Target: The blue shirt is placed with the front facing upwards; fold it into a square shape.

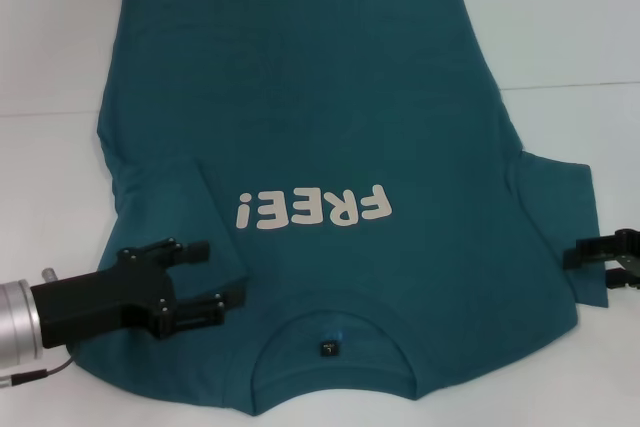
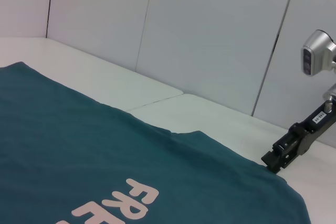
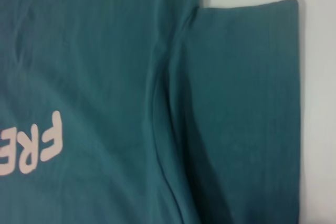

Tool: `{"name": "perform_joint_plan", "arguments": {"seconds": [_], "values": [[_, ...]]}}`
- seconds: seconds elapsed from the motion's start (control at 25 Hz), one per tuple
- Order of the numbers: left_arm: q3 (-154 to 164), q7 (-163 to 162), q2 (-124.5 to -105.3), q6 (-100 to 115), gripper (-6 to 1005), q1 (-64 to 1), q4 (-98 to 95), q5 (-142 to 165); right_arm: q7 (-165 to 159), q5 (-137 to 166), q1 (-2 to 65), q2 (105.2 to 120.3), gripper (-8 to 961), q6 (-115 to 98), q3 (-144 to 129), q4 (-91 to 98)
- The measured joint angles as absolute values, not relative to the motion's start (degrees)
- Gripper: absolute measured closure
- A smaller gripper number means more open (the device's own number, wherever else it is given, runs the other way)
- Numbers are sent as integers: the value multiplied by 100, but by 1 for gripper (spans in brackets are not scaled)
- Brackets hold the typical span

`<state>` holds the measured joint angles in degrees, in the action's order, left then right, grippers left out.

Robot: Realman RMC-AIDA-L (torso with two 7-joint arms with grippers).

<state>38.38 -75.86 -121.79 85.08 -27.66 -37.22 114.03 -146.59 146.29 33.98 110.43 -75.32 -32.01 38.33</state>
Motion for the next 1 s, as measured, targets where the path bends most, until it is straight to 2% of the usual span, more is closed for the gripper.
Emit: {"name": "perform_joint_plan", "arguments": {"seconds": [0.24, 0.56, 1.0], "values": [[3864, -7585, -12182, 8503, 151, -2793, -3700, 11409, -14634, 14269, 3304, 11046, 103, -7593, -3201, 3755], [3885, -7585, -12182, 8495, 151, -2804, -3700, 11409, -14508, 14216, 3265, 11029, 264, -7613, -3192, 3778], [3885, -7592, -12182, 8496, 151, -2838, -3706, 11401, -14256, 14162, 3260, 10996, 712, -7781, -3190, 3845]]}}
